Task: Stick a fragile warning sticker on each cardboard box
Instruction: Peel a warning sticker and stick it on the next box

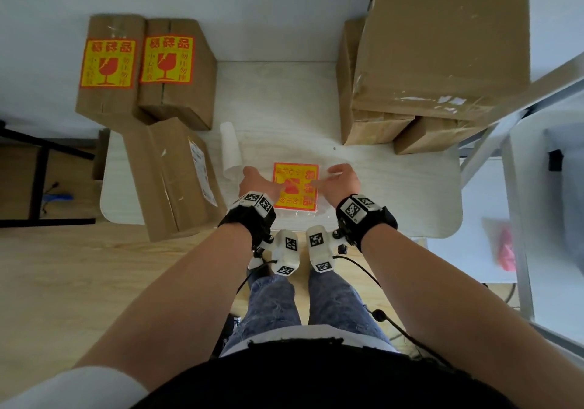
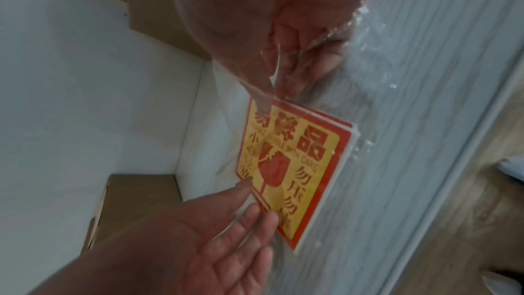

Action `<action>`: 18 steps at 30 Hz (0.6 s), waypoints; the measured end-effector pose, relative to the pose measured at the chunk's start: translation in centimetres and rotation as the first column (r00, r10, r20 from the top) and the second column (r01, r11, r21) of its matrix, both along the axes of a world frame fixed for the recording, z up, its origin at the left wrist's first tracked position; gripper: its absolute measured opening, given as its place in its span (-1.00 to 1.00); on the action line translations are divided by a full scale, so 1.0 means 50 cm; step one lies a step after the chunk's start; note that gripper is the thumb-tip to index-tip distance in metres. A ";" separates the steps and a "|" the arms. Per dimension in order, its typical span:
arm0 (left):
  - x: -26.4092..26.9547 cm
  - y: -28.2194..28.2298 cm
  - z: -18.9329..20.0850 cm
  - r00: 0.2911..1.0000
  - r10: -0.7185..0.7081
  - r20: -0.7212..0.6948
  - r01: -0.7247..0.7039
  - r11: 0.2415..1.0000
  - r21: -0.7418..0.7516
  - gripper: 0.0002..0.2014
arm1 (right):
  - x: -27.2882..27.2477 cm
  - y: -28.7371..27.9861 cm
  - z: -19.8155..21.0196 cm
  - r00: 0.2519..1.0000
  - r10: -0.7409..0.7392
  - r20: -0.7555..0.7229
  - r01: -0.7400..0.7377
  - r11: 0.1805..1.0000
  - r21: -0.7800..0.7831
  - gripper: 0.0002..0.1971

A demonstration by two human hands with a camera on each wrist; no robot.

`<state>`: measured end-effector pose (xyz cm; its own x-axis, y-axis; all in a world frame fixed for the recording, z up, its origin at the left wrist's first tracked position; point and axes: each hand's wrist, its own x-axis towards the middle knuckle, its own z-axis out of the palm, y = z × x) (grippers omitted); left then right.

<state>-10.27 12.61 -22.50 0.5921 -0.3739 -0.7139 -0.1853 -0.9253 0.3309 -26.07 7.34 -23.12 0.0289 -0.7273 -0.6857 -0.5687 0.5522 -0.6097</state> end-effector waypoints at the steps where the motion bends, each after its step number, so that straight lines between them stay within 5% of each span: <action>1: -0.001 0.000 0.001 1.000 0.007 -0.016 -0.007 1.000 0.000 0.00 | -0.002 0.002 0.002 1.000 0.006 0.007 -0.006 1.000 0.001 -0.64; 4: -0.012 -0.001 -0.009 0.992 0.031 -0.121 -0.031 1.000 0.001 0.11 | 0.002 0.016 0.004 0.997 0.064 0.042 -0.062 0.997 -0.037 -0.83; 7: -0.023 0.003 -0.002 0.990 -0.003 -0.143 -0.001 1.000 -0.023 0.14 | 0.002 0.027 0.004 0.995 0.089 -0.045 -0.094 0.987 -0.129 -0.81; 12: -0.020 0.020 0.001 0.992 -0.118 -0.041 0.120 0.992 0.047 -0.12 | -0.013 0.028 0.004 0.965 0.120 -0.232 -0.163 0.970 -0.178 -0.48; 18: -0.041 0.024 0.018 0.976 -0.206 0.070 0.195 0.970 0.144 -0.29 | 0.003 0.027 0.012 0.965 0.215 -0.148 -0.232 0.967 -0.107 -0.68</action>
<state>-12.31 13.79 -21.62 0.5746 -0.3941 -0.7173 -0.3933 -0.9016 0.1802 -25.93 8.66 -22.54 0.1140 -0.7911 -0.6009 -0.7502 0.3280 -0.5741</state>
